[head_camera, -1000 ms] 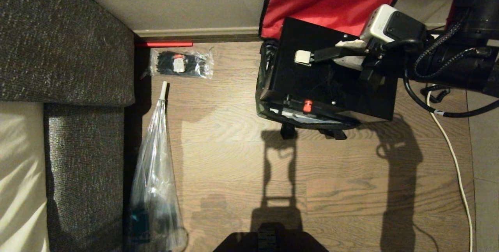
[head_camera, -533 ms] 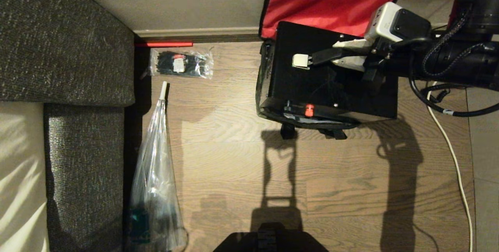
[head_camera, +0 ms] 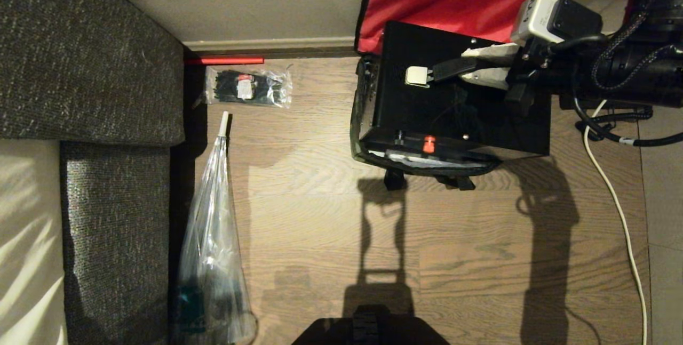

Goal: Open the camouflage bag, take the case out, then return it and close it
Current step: Place the black box back

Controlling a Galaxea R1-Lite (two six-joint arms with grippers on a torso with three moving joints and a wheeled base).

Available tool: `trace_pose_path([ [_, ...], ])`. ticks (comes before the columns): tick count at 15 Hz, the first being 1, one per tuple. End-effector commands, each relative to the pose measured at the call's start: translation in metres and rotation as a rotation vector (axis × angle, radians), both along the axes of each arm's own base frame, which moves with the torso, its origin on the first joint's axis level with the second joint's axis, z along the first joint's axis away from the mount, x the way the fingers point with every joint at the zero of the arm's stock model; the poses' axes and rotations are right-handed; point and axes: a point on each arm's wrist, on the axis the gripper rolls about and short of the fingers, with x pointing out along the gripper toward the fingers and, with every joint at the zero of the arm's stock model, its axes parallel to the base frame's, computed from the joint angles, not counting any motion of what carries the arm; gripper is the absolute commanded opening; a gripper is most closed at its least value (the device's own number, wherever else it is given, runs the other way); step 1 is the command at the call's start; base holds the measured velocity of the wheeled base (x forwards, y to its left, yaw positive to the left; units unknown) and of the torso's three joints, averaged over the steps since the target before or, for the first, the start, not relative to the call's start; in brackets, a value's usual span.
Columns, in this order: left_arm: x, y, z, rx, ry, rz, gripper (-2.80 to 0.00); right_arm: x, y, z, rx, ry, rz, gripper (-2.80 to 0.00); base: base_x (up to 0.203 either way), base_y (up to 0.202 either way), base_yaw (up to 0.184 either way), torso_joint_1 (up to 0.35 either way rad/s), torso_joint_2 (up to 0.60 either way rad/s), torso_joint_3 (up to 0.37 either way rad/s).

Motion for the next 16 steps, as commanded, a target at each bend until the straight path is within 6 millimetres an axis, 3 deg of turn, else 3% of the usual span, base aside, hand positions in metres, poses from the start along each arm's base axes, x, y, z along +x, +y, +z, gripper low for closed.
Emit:
trace_pose_path([
  [1, 0.0, 0.0, 0.0, 0.0, -0.001, 0.001, -2.8, 0.003, -0.004, -0.003, -0.009, 0.011, -0.007, -2.8, 0.0, 0.0, 0.0, 0.0, 0.0, 0.0],
  [16, 0.0, 0.0, 0.0, 0.0, -0.001, 0.001, -2.8, 0.015, -0.013, -0.022, -0.028, 0.064, -0.019, -2.8, 0.0, 0.0, 0.0, 0.0, 0.0, 0.0],
])
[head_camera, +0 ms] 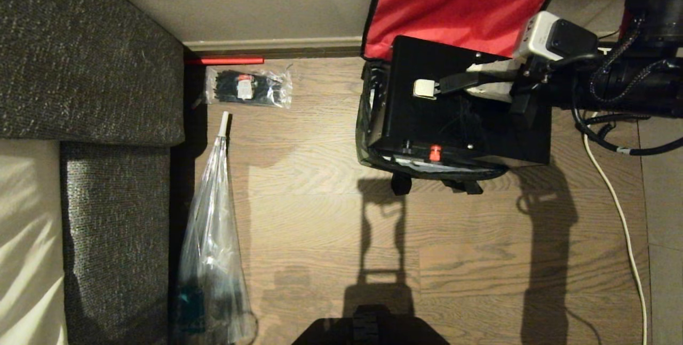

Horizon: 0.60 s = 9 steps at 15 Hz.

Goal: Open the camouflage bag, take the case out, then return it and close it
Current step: Place the black box back

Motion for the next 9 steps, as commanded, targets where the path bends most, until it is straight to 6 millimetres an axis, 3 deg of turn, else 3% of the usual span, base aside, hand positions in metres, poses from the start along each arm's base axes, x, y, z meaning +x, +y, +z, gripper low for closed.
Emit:
trace_pose_path([
  [1, 0.0, 0.0, 0.0, -0.001, -0.001, 0.0, -2.8, 0.005, 0.0, -0.006, -0.008, 0.011, -0.002, -2.8, 0.0, 0.0, 0.0, 0.0, 0.0, 0.0],
  [5, 0.0, 0.0, 0.0, -0.001, 0.0, 0.001, -2.8, 0.016, -0.003, -0.016, -0.009, 0.016, -0.014, -2.8, 0.0, 0.0, 0.0, 0.0, 0.0, 0.0],
  [9, 0.0, 0.0, 0.0, -0.001, 0.0, 0.0, -2.8, 0.01, -0.006, -0.009, -0.006, 0.011, -0.02, -2.8, 0.0, 0.0, 0.0, 0.0, 0.0, 0.0],
])
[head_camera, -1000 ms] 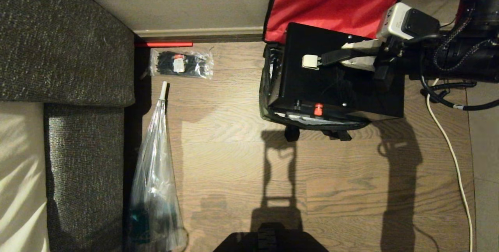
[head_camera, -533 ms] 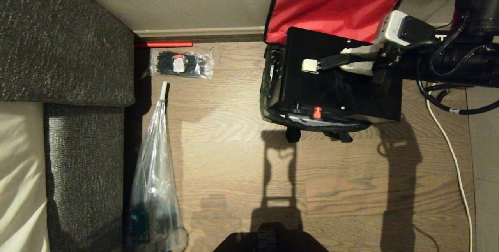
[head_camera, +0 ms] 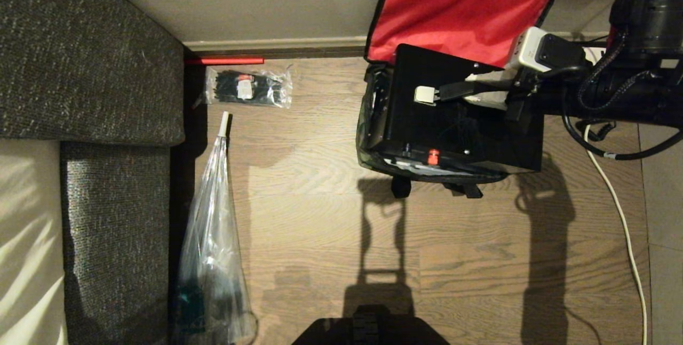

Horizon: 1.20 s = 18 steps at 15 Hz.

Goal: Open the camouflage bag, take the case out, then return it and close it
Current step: Place the black box back

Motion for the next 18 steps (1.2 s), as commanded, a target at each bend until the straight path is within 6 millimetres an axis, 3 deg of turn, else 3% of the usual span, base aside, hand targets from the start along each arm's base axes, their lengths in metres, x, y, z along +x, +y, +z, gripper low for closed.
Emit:
trace_pose_path([
  [1, 0.0, 0.0, 0.0, 0.0, -0.001, 0.0, -2.8, -0.006, -0.001, 0.006, -0.001, -0.02, 0.005, -2.8, 0.0, 0.0, 0.0, 0.0, 0.0, 0.0],
  [10, 0.0, 0.0, 0.0, 0.0, -0.001, 0.0, -2.8, -0.03, -0.007, 0.024, -0.021, -0.04, 0.008, -2.8, 0.0, 0.0, 0.0, 0.0, 0.0, 0.0],
  [18, 0.0, 0.0, 0.0, 0.0, 0.0, 0.0, -2.8, -0.034, -0.009, 0.032, -0.029, -0.079, 0.006, -2.8, 0.0, 0.0, 0.0, 0.0, 0.0, 0.0],
])
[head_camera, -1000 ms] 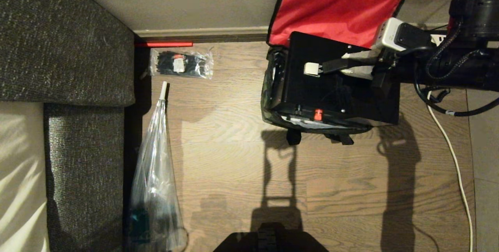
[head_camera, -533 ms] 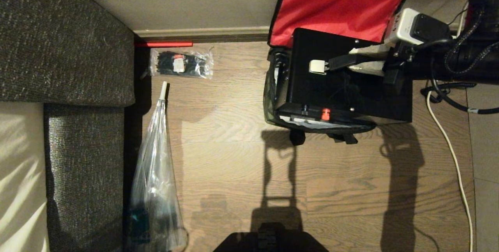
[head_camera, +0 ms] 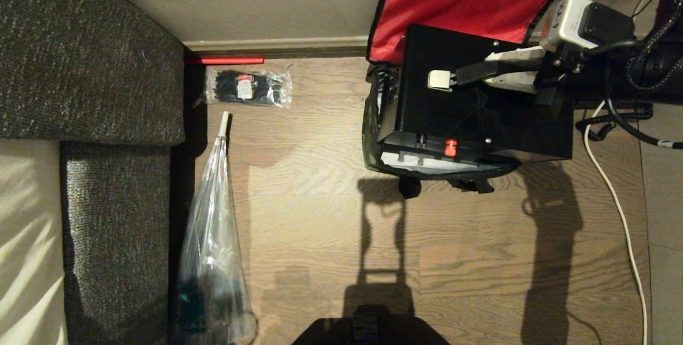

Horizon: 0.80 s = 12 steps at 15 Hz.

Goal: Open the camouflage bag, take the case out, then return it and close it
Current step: Place the black box back

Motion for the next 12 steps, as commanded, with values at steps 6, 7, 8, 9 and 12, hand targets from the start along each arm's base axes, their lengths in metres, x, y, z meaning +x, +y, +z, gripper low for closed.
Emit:
trace_pose_path([
  [6, 0.0, 0.0, 0.0, -0.001, -0.001, -0.001, -2.8, 0.001, -0.001, -0.001, -0.013, -0.011, 0.002, -2.8, 0.0, 0.0, 0.0, 0.0, 0.0, 0.0],
  [7, 0.0, 0.0, 0.0, -0.001, 0.0, 0.001, -2.8, 0.003, 0.0, -0.003, -0.014, -0.009, 0.002, -2.8, 0.0, 0.0, 0.0, 0.0, 0.0, 0.0],
  [8, 0.0, 0.0, 0.0, -0.001, 0.0, 0.001, -2.8, 0.004, -0.001, -0.004, -0.015, -0.004, 0.0, -2.8, 0.0, 0.0, 0.0, 0.0, 0.0, 0.0],
  [9, 0.0, 0.0, 0.0, -0.001, -0.001, 0.001, -2.8, 0.006, -0.002, -0.005, -0.017, 0.0, -0.007, -2.8, 0.0, 0.0, 0.0, 0.0, 0.0, 0.0],
  [12, 0.0, 0.0, 0.0, -0.001, 0.0, 0.001, -2.8, 0.011, -0.004, -0.009, -0.02, 0.01, -0.017, -2.8, 0.0, 0.0, 0.0, 0.0, 0.0, 0.0],
])
